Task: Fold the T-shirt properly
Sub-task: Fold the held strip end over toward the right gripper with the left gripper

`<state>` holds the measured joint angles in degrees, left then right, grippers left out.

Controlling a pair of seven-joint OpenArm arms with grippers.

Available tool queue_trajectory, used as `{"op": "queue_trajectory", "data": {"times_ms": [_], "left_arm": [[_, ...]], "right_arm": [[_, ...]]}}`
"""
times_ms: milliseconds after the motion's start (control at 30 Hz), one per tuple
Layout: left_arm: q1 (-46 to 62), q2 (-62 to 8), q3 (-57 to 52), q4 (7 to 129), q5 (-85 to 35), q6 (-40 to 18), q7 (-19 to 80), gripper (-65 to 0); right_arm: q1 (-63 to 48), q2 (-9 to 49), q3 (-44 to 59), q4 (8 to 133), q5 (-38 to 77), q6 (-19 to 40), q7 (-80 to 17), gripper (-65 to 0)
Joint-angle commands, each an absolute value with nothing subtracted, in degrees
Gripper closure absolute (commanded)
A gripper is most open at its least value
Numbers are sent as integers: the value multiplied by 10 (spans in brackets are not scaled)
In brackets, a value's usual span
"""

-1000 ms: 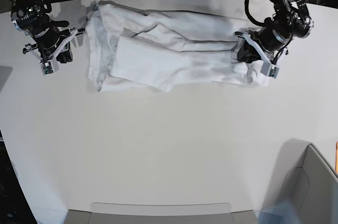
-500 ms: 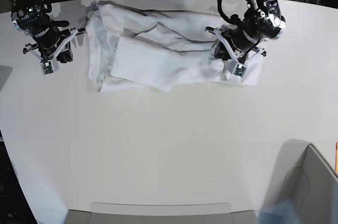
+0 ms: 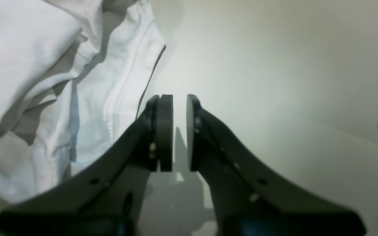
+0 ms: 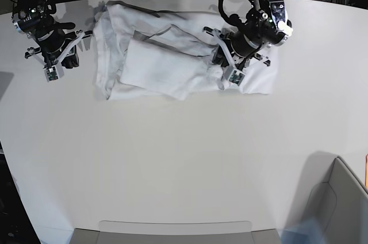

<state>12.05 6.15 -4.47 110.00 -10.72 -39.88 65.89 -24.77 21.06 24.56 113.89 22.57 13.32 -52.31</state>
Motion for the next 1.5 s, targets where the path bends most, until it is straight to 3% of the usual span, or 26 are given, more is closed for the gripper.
{"op": "queue_trajectory", "data": {"times_ms": [0,367,600,1033,1233,1467], "left_arm": [[114,73,-42,1110,-120,-400,647,0],[103,75,-47,1109,-135,-400,679,0],[104,56,-48,1108,-231,-400,715,-142],[102,57,-47,1109,-231,-400,723,-147],[104,56,-45,1108,-233,-400,733,-170],[103,55,-46,1108,-231,-400,735,-179]], "right_arm": [[-246,218,250,1146,230,132,-512,-83],[-246,206,250,1146,230,131,-512,-84],[-247,206,250,1145,230,131,-512,-84],[-250,206,251,1145,230,131,-512,-87],[-250,206,250,1145,230,130,-512,-193],[-251,206,250,1145,230,130,-512,-199]]}}
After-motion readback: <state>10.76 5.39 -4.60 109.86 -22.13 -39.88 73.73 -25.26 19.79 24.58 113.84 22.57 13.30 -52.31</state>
